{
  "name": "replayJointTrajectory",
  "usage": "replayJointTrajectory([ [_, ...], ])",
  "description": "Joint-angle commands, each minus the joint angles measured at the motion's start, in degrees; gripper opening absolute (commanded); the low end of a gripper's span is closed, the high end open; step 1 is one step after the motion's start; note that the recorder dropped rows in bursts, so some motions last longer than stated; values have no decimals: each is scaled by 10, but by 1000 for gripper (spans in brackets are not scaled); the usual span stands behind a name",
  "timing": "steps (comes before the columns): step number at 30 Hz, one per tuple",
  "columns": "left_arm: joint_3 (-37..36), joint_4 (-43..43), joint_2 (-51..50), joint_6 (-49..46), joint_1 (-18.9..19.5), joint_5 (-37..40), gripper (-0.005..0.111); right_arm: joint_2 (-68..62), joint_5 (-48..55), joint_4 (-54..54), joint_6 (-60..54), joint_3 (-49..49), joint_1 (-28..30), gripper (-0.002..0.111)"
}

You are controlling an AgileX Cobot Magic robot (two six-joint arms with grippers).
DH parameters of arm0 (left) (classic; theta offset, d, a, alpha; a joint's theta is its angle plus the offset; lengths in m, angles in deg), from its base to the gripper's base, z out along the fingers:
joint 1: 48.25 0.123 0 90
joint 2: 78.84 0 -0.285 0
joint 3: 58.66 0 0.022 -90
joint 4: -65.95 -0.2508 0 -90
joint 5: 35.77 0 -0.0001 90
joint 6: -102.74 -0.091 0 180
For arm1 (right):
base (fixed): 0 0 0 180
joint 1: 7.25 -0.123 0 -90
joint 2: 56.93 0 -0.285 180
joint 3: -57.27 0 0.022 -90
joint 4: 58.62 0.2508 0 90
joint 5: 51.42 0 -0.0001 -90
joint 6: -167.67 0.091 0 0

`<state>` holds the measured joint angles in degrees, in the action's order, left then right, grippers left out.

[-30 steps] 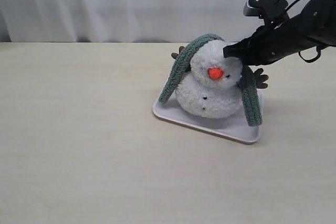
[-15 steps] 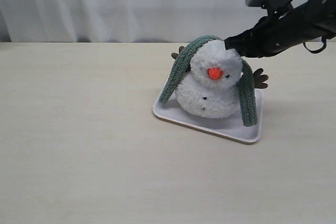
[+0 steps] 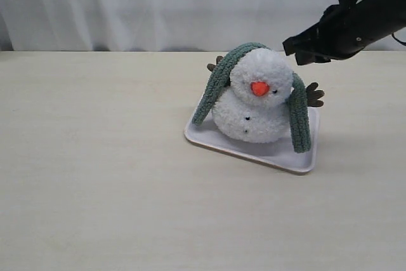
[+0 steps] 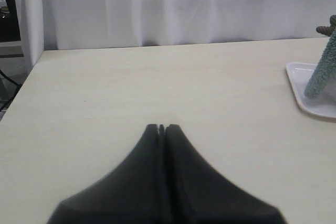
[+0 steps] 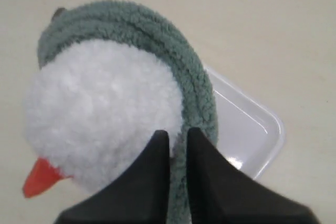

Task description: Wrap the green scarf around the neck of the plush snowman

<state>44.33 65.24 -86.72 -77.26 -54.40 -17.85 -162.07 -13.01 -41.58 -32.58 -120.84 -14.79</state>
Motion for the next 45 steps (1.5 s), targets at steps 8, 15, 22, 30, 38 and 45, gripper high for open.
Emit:
replayJointTrajectory([
  [8,-2,-1,1,0,1,-5,0,-1,-63,-32,6,75,2,4],
  [15,-2,-1,1,0,1,-5,0,-28,-86,-24,19,82,1,4],
  [22,-2,-1,1,0,1,-5,0,-53,-83,101,-93,82,0,4],
  [30,-2,-1,1,0,1,-5,0,-20,-51,119,-140,82,0,8],
  [38,-2,-1,1,0,1,-5,0,82,-71,121,-140,80,-28,38],
  [45,-2,-1,1,0,1,-5,0,116,-165,60,-78,61,-121,22],
])
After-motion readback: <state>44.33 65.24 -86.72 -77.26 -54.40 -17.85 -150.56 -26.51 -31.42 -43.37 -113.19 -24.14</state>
